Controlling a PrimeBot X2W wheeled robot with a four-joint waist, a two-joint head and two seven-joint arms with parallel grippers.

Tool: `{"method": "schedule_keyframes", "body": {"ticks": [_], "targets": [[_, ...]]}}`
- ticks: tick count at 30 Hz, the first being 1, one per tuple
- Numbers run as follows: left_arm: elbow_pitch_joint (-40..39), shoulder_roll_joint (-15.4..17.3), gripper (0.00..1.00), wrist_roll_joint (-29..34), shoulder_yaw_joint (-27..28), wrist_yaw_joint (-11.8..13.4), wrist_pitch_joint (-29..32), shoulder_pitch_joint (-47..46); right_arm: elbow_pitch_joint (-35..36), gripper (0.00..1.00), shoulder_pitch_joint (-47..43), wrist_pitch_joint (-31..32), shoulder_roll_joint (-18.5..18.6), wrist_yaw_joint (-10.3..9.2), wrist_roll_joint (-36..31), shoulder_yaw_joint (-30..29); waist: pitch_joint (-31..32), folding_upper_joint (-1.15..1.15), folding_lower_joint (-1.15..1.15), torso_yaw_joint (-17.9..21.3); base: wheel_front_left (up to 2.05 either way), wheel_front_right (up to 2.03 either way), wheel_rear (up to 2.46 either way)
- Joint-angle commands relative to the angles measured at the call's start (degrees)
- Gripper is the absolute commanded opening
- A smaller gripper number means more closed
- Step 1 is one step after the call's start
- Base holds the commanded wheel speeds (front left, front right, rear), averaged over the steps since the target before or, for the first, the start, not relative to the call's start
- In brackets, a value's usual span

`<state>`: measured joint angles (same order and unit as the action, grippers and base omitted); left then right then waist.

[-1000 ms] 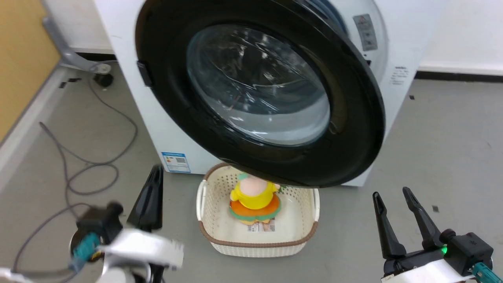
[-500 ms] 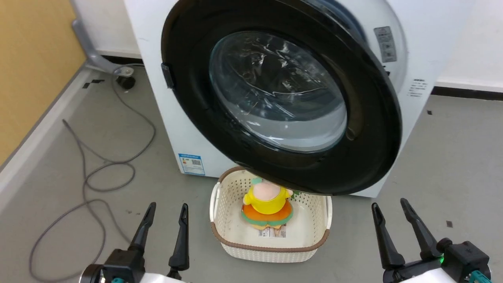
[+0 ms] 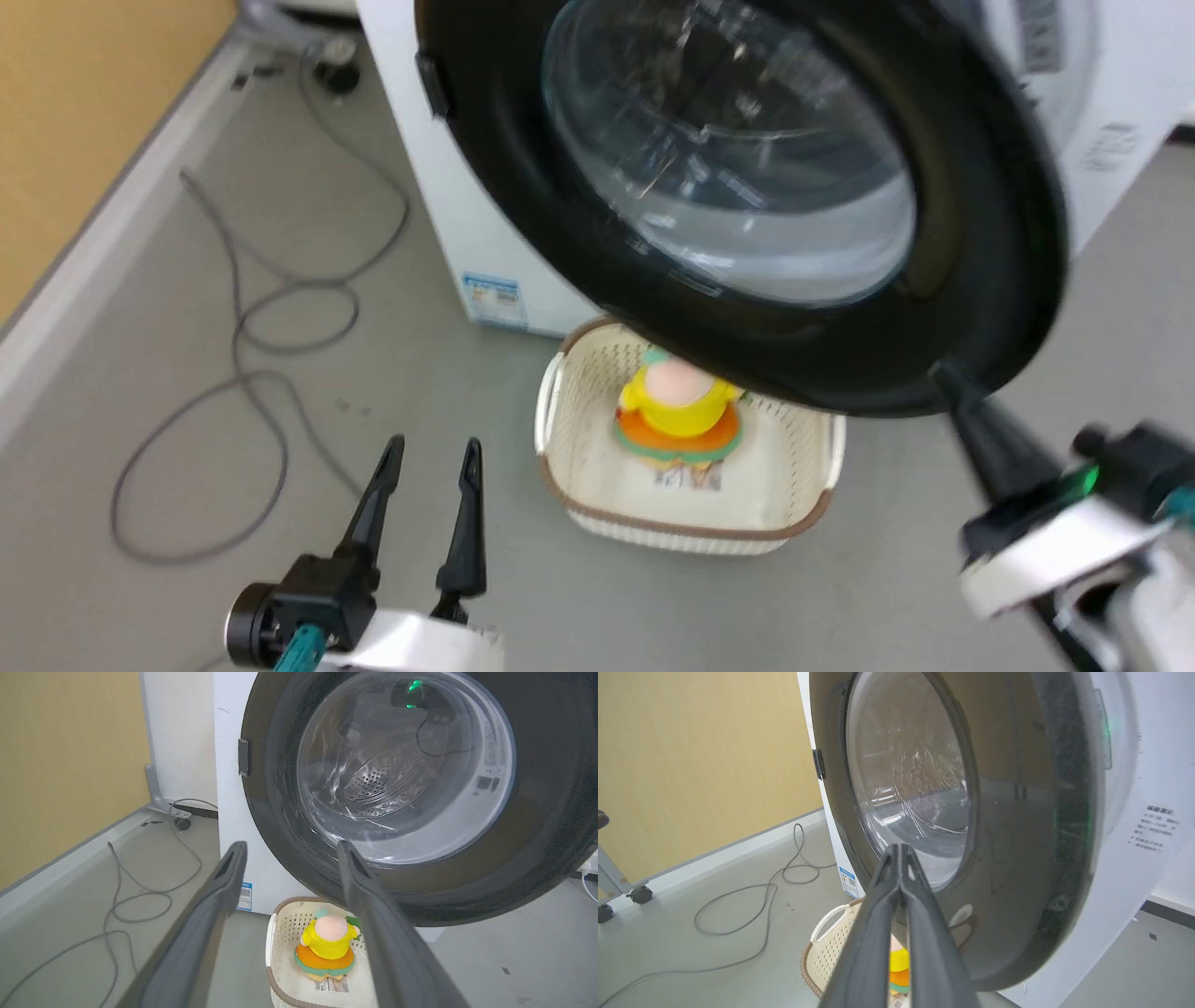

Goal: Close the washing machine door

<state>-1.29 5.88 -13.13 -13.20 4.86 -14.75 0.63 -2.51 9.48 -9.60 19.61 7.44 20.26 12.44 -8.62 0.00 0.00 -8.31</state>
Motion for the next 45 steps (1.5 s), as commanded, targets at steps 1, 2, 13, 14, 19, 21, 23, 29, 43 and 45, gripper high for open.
{"method": "schedule_keyframes", "body": {"ticks": [1,2,13,14,19,21,23,29,43,45], "targets": [[0.18,-0.72,1.00,-0.21,0.38,-0.33,-0.25,-1.40,-1.11,0.00,2.82,0.50,2.25,0.05,1.21,0.40,-3.46,0.00,0.00,-2.36,0.00,0.00,0.00],[0.23,-0.94,1.00,0.19,0.36,-0.55,-0.25,-2.04,-1.94,0.00,4.48,0.83,3.67,0.05,2.16,0.60,-4.27,0.00,0.00,-2.86,0.00,0.00,0.00],[-0.09,-2.67,1.00,1.04,1.75,-1.96,-0.25,-6.07,-12.24,0.00,18.13,3.35,13.56,0.05,11.08,-1.19,-10.49,0.00,0.00,-6.74,0.00,0.00,0.00],[-0.09,-2.73,1.00,1.11,1.84,-2.02,-0.25,-6.25,-13.10,0.00,19.36,3.59,14.16,0.05,11.60,-1.29,-10.88,0.00,0.00,-6.88,0.00,0.00,0.00],[-0.17,-2.91,1.00,1.29,1.96,-2.35,-0.25,-7.21,-16.96,0.00,25.82,4.99,16.47,0.05,13.23,-1.42,-12.79,0.00,0.00,-7.52,0.00,0.00,0.00],[-0.20,-2.95,1.00,1.27,1.86,-2.44,-0.25,-7.69,-18.70,0.00,28.64,5.64,17.27,0.05,13.36,-1.55,-13.53,0.00,0.00,-7.80,0.00,0.00,0.00],[-0.27,-2.97,1.00,1.00,1.65,-2.37,-0.25,-8.23,-20.38,0.00,31.45,6.19,17.84,0.05,13.42,-1.51,-14.22,0.00,0.00,-8.07,0.00,0.00,0.00],[-0.44,-2.99,1.00,0.02,0.70,-1.46,-0.25,-9.26,-26.00,0.00,37.81,7.34,18.86,0.05,13.31,-1.09,-15.52,0.00,0.00,-8.56,0.00,0.00,0.00],[0.28,-3.00,1.00,-0.24,0.37,-0.82,-0.25,-9.52,-32.24,0.00,40.77,4.68,18.03,0.05,14.71,0.79,-13.46,0.00,0.00,-7.58,0.00,0.00,0.00],[0.45,-3.00,1.00,-0.05,0.59,-0.91,-0.25,-9.37,-32.19,0.00,39.42,3.50,17.59,0.05,15.10,1.75,-12.22,0.00,0.00,-7.02,0.00,0.00,0.00]]}}
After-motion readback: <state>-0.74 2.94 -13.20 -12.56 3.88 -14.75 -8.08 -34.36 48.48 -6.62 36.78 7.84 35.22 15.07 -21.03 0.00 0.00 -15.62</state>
